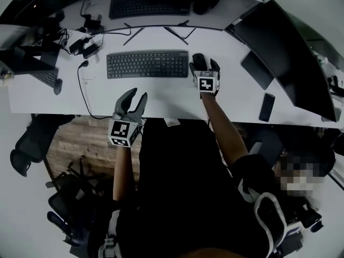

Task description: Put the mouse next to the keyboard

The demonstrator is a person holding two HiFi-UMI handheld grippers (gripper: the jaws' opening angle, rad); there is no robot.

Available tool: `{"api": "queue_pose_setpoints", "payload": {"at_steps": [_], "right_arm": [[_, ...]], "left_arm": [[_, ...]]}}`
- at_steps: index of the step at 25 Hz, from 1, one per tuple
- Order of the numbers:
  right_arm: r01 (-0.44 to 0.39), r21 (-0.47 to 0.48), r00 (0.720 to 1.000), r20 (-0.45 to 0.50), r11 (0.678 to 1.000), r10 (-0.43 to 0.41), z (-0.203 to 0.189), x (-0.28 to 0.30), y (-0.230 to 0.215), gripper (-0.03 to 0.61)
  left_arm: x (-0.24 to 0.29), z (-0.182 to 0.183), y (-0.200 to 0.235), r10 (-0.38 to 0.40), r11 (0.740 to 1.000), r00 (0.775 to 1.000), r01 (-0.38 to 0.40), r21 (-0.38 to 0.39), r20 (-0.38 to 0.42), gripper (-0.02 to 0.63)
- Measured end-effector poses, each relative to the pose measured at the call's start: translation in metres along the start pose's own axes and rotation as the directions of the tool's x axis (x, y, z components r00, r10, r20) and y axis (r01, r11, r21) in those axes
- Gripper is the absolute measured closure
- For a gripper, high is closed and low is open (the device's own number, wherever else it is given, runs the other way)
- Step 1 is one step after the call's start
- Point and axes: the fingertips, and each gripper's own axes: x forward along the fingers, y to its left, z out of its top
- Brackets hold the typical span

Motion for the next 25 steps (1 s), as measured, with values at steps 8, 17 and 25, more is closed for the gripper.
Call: {"api": "queue_pose_setpoints", "payload": {"at_steps": [8,17,25], "right_arm": [[-0.037,-0.081,0.998,0.052,0.996,0.041,0.011,-0.024,0.005,0.17],[-0.067,-0.131,0.997,0.032,0.989,0.071,-0.001,-0.043,0.009,0.323],[-0.056,-0.21,0.992,0.103,0.976,0.079,0.008,-0.068,0.017,0.461]], "left_arm": [[0.005,0.008,0.0,-0.004,1.0,0.999,0.004,0.0,0.041,0.463],[0.004,0.01,-0.005,-0.018,1.0,0.998,0.019,-0.011,0.066,0.463],[0.011,0.022,-0.008,-0.038,0.999,0.996,0.038,0.004,0.085,0.463]]}}
